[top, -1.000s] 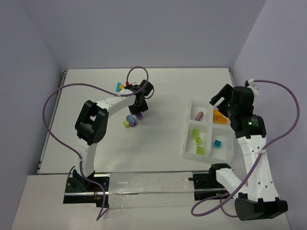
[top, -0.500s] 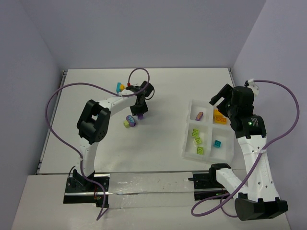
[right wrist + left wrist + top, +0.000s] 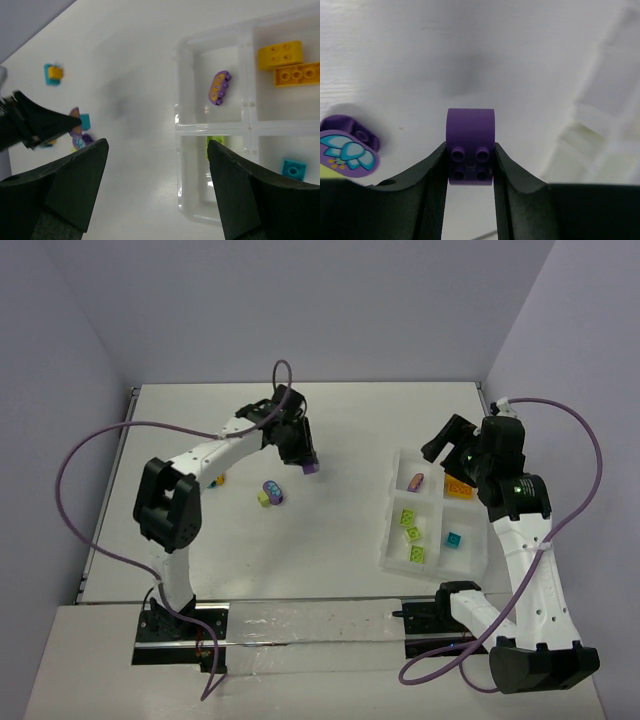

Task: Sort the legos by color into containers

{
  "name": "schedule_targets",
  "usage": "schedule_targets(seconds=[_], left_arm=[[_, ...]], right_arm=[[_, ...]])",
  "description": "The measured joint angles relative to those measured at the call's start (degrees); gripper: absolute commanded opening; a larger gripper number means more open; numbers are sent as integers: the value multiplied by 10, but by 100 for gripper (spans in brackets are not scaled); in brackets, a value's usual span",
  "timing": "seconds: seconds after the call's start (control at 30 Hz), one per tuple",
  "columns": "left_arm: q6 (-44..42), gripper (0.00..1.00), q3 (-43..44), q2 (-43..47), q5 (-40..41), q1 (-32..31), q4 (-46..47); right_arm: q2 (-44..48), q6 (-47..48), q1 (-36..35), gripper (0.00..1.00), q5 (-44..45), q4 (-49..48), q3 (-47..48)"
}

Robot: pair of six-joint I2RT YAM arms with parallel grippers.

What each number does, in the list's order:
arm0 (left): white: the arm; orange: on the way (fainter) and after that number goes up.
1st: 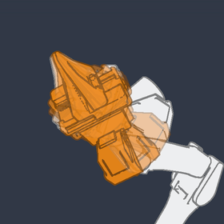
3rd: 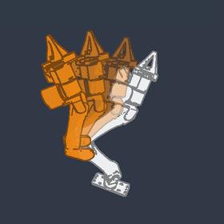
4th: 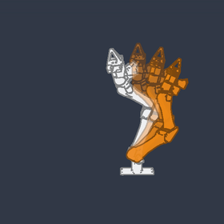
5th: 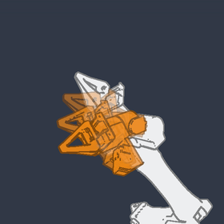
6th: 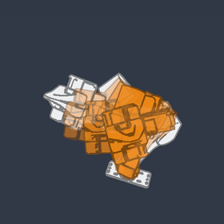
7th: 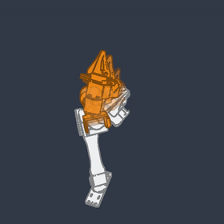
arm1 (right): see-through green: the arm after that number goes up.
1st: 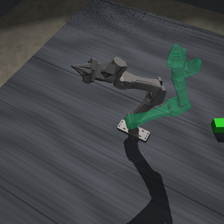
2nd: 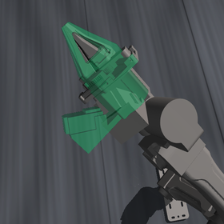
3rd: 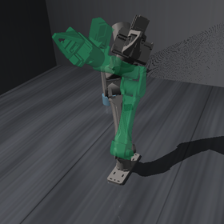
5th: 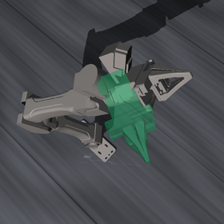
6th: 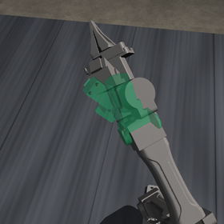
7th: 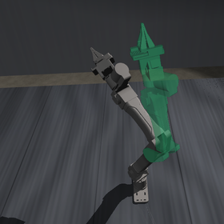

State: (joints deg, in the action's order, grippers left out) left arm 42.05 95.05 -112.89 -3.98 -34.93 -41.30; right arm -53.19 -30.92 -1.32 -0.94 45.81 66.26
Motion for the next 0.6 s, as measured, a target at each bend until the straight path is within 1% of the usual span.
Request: schedule_targets(seconds=[0.13, 0.27, 0.3, 0.37, 0.4, 0.5, 0.6], left_arm=[[-17, 0, -18, 92, -181, 38, 96], [0, 0, -38, 137, -319, 71, 211], [22, 0, -49, 138, -363, 77, 261], [65, 0, -64, 131, -430, 80, 330], [82, 0, -66, 122, -459, 80, 355], [121, 0, -68, 90, -533, 79, 403], [130, 0, -67, 69, -578, 78, 407]], right_arm=[[-2, 28, 0, 87, -107, -29, -8], [0, 49, 0, 84, -196, -54, -22], [0, 63, -3, 84, -221, -60, -25], [0, 95, -20, 81, -241, -67, -26], [0, 117, -40, 78, -243, -68, -25], [0, 197, -129, 79, -218, -67, -21], [-1, 277, -219, 80, -171, -68, -20]])
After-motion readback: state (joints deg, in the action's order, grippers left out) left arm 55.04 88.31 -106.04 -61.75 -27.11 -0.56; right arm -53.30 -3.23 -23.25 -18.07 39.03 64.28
